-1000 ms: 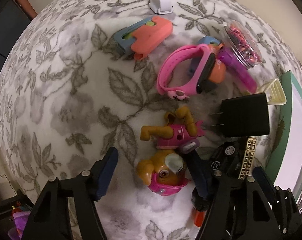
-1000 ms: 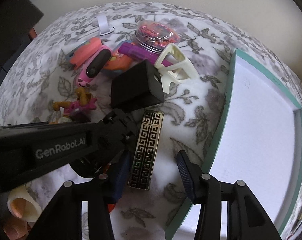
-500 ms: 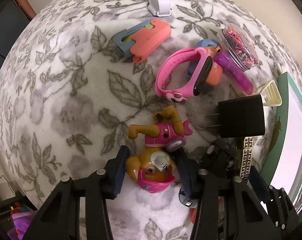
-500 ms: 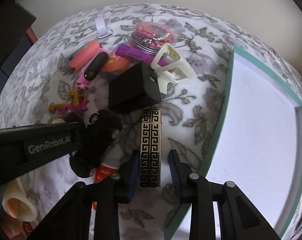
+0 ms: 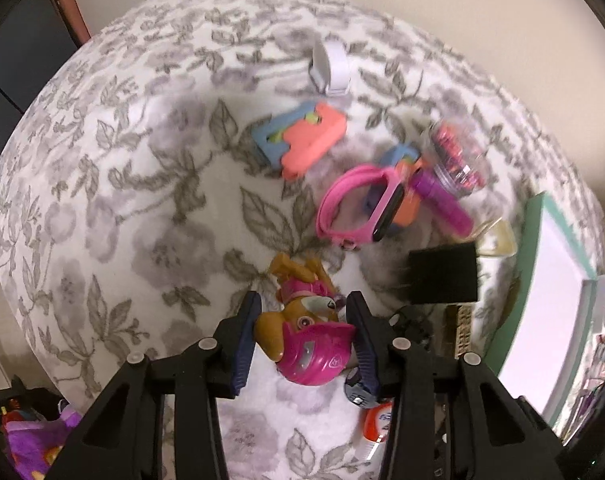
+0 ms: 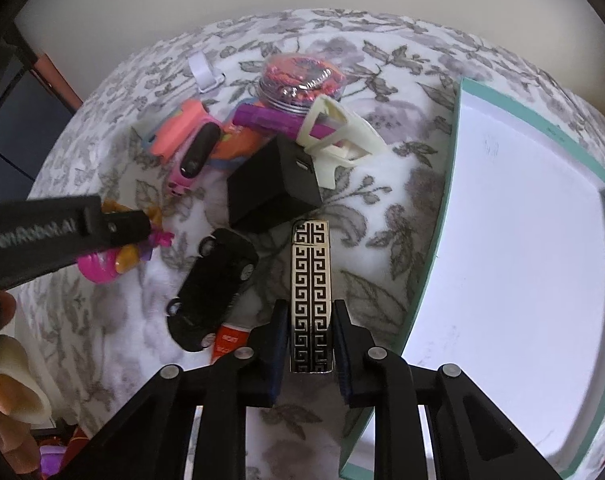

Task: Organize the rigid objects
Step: 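Carry the dog figure and black-gold bar into the white tray and release both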

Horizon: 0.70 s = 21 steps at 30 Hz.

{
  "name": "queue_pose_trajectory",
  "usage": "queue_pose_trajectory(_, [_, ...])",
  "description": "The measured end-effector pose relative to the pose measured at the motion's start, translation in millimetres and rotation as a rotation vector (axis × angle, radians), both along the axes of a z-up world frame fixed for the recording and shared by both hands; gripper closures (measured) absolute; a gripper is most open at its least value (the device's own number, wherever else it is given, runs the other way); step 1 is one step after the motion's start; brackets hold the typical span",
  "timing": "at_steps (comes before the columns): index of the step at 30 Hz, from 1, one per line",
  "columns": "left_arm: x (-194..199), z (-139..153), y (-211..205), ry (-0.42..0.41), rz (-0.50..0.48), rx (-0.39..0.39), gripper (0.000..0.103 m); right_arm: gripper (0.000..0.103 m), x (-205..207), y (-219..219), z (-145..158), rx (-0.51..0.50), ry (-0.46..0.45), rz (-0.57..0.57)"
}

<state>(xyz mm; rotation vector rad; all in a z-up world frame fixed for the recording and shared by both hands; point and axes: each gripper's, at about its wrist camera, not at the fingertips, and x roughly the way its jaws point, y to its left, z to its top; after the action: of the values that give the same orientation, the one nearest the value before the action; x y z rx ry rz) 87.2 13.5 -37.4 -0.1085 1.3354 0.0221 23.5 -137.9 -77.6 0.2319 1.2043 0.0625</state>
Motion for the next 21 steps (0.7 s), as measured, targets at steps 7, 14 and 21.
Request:
queue_pose_trajectory(7, [-7.1, 32.8, -3.4, -0.099, -0.002, -0.035, 0.057, 0.081, -3.7, -6.0, 26.0, 0.058, -0.047, -0.023])
queue_pose_trajectory(14, [-18.2, 71.3, -10.3, -0.216, -0.038, -0.092, 0.057, 0.081, -17.8, -23.6, 74.7, 0.060, -0.168, -0.071])
queue_pose_trajectory(21, [-25.8, 96.5, -49.7, -0.248, -0.128, -0.127, 0.057, 0.081, -25.0, -50.5, 120.3, 0.004, -0.260, -0.168])
